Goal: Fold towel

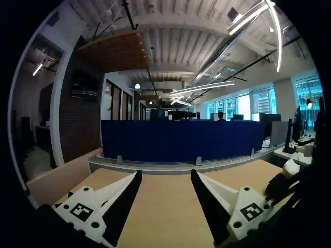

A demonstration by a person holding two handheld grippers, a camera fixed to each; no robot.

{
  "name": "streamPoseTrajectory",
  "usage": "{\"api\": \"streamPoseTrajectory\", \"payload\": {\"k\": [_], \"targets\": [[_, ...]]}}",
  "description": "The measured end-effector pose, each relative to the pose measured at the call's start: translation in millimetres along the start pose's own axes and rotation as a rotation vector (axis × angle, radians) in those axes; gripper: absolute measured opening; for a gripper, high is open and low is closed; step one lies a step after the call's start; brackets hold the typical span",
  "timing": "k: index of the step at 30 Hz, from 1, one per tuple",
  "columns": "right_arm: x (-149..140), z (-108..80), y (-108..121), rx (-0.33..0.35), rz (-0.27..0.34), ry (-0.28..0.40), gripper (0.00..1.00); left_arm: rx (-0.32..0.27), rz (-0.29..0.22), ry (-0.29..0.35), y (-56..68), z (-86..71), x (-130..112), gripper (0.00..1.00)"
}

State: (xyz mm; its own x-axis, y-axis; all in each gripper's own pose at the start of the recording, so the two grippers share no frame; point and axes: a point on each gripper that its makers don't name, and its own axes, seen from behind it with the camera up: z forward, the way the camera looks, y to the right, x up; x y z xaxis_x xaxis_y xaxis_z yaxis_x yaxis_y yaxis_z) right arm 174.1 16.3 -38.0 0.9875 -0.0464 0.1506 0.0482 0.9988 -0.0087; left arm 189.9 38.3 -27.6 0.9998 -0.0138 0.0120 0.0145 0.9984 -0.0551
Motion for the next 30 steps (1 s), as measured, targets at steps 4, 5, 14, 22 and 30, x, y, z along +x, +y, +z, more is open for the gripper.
{"api": "streamPoseTrajectory", "payload": {"k": [4,5,14,22,30], "targets": [[6.3,4.3,-6.3,-0.001,0.030,0.003,1.00,-0.006,0.025,0.008,0.8,3.0,-9.0,0.87],[7.8,5.3,-7.9,-0.001,0.039,0.005,1.00,-0.006,0.027,0.010,0.9,3.7,-11.7,0.87],[2.4,12.8,-23.1,-0.005,0.066,-0.006,1.00,0.041,0.034,0.018,-16.5,7.1,-52.2,0.87],[4.6,22.8,-28.9,-0.019,0.064,0.008,1.00,0.062,0.013,0.039,-29.0,12.1,-92.1,0.87],[-0.6,30.2,-32.2,-0.012,0.057,0.024,1.00,0.072,0.038,0.043,-34.4,19.9,-133.6,0.87]]}}
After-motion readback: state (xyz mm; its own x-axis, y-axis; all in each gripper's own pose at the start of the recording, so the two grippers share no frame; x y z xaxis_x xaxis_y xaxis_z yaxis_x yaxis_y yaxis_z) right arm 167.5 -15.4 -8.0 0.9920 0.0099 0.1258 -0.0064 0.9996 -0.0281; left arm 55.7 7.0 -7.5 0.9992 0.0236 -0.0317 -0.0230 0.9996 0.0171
